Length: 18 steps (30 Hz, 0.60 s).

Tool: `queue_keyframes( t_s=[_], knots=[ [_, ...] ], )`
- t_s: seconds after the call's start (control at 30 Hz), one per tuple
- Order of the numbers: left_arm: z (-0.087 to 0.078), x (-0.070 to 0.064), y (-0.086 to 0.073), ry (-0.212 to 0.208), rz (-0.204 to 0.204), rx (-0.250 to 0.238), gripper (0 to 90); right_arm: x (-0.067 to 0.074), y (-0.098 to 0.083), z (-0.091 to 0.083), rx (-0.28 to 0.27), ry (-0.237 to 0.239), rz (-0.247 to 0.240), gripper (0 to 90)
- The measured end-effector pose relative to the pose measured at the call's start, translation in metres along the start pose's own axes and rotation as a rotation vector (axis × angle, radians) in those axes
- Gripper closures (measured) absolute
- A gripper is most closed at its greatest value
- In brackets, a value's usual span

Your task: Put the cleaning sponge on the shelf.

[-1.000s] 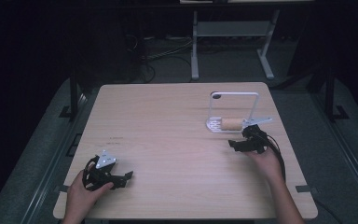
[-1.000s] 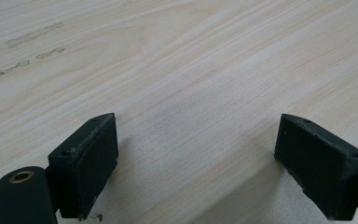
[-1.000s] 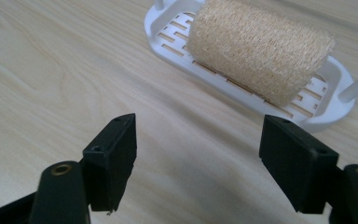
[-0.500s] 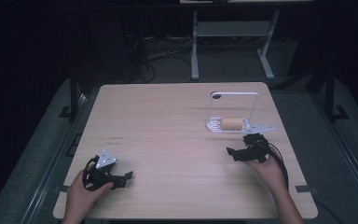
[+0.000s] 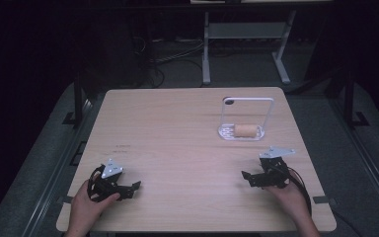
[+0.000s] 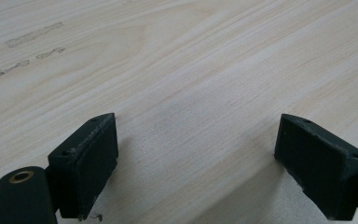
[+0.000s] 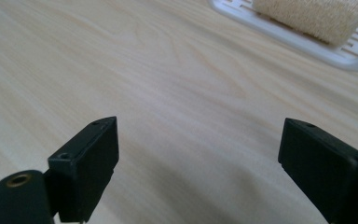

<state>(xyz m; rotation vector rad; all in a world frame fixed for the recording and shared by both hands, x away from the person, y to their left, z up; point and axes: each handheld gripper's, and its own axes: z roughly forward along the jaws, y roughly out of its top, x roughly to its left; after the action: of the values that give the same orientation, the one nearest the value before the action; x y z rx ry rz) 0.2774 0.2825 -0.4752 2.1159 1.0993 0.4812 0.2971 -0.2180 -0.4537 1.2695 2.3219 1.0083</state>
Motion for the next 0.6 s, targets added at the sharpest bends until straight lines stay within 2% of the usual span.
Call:
queue_keyframes(
  t_s=[0.5, 0.6],
  knots=[
    [0.000, 0.000, 0.000, 0.000, 0.000, 0.000, 12.8, 0.014, -0.033, 0.004, 0.013, -0.019, -0.030, 9.0],
    [0.000, 0.000, 0.000, 0.000, 0.000, 0.000, 12.8, 0.015, -0.039, 0.002, -0.011, -0.022, -0.028, 9.1]
  ],
)
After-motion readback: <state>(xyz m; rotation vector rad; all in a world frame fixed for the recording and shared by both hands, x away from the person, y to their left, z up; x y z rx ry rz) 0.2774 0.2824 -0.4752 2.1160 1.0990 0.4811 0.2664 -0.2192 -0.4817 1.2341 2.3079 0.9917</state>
